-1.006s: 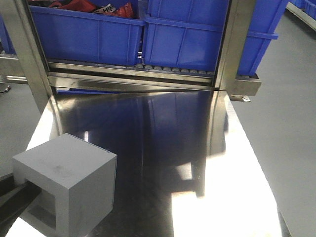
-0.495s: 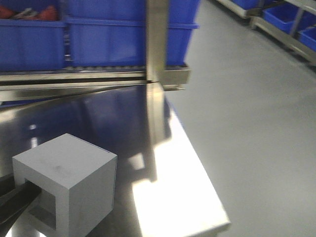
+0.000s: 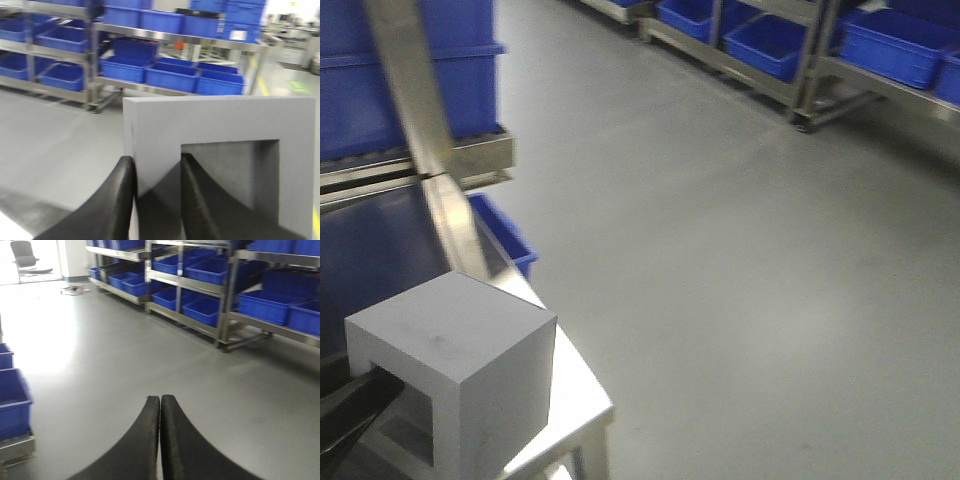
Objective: Sort gray base to blue bin
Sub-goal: 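Drive away from the table holding the block in the left gripper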
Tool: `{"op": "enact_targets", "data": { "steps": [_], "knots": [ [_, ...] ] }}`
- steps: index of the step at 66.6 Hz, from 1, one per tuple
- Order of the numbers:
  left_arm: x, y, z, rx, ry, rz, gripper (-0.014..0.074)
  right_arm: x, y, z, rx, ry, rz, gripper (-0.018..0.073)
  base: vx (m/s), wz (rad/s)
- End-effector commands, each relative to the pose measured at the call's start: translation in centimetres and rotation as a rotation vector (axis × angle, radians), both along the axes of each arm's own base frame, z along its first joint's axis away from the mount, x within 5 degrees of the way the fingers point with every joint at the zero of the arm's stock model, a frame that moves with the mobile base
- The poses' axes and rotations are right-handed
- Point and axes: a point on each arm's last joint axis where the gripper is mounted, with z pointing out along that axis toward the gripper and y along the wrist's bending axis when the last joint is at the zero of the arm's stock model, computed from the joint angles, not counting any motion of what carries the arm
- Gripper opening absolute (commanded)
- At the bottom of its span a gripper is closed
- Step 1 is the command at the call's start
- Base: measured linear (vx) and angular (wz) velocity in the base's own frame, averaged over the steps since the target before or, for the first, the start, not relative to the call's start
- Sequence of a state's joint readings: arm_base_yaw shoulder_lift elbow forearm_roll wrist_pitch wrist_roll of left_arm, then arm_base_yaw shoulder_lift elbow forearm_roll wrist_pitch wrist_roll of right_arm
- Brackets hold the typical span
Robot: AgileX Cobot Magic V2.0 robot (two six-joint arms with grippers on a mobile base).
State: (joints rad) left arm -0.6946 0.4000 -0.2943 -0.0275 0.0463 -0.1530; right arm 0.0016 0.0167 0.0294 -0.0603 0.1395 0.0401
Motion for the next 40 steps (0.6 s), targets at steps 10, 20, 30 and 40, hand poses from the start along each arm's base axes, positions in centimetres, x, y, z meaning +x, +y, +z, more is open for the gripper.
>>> {"op": "enact_targets", "data": {
  "steps": [10, 20, 30, 40],
  "knots": [
    [-0.05, 0.0, 2.12, -0.098, -0.103, -0.003, -0.0006, 0.16, 0.05, 0.08, -0.013, -0.052, 0.007, -0.0009, -0.05, -0.64],
    [-0.05, 0.0, 2.12, -0.098, -0.103, -0.003, -0.0006, 0.16, 0.05, 0.08, -0.013, -0.052, 0.007, -0.0009, -0.05, -0.62],
    [-0.05, 0.0, 2.12, -0.098, -0.103, -0.003, -0.0006, 0.16, 0.05, 0.08, -0.013, -0.052, 0.007, -0.0009, -0.04, -0.64],
    [-0.05, 0.0, 2.12, -0.098, -0.103, -0.003, -0.0006, 0.16, 0.05, 0.08, -0.013, -0.052, 0.007, -0.0009, -0.04, -0.66]
  ]
}}
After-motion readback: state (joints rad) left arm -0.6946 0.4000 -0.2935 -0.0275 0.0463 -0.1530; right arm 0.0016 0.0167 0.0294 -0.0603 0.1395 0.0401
